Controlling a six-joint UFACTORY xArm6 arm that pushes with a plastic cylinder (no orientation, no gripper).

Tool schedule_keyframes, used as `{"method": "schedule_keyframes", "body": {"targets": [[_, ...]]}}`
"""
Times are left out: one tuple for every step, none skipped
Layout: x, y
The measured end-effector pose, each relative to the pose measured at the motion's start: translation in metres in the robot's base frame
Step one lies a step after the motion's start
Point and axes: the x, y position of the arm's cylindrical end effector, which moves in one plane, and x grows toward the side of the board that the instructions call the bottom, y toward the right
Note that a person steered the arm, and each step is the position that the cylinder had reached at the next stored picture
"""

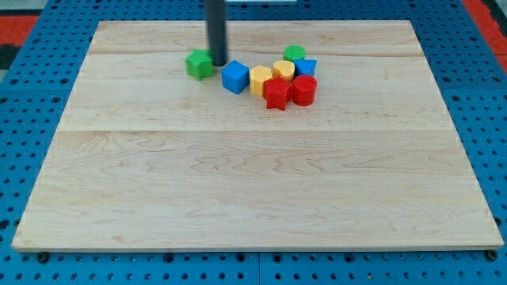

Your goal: Place the green star at the top left corner

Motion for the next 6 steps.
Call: {"method": "schedule_keyframes", "body": {"targets": [[-0.001,-0.059],[-0.001,-0.045],[0.011,-0.015],[0.047,-0.024],[0.067,-0.067],[0.055,-0.122]]}}
